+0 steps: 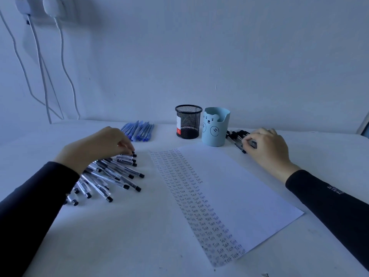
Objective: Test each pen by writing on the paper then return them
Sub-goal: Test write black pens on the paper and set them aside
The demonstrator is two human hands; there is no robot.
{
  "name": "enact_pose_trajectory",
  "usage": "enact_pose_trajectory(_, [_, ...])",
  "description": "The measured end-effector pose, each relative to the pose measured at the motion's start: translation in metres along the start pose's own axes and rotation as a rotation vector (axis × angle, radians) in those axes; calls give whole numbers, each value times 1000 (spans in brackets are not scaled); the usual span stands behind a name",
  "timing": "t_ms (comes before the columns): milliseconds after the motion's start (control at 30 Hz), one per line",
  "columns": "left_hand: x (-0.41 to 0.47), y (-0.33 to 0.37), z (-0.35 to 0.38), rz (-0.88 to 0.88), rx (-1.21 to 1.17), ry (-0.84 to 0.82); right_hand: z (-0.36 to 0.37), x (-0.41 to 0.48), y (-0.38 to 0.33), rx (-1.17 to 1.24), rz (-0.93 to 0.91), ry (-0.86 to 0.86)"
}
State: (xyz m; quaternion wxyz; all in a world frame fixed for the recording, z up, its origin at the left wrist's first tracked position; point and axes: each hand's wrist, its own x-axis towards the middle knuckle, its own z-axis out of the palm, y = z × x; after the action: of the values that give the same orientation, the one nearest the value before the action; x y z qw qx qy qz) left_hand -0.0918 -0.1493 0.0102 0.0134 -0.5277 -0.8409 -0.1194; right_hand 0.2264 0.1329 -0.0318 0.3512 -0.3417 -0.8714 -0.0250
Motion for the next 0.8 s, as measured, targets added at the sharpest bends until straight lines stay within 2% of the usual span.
enact_pose_trajectory(333, [5, -3, 9, -14, 0, 42, 1, -4, -18, 99, -152, 5])
enact_pose_trajectory(467, [9, -1, 16, 50, 28, 94, 1, -4, -20, 127, -158, 20])
enact_pose_trajectory(533, [8, 13, 19, 212, -2, 270, 1, -5, -22, 148, -143, 25])
enact_pose_trajectory(600, [3, 45, 21, 457, -39, 402, 0, -5, -27, 207, -144, 16])
enact_pose_trajectory(700, [-10, 100, 33, 730, -108, 313, -6, -9, -44, 291, -230, 37])
enact_pose_trajectory(800, [-14, 119, 45, 784, -179, 247, -11, -17, -68, 296, -305, 37])
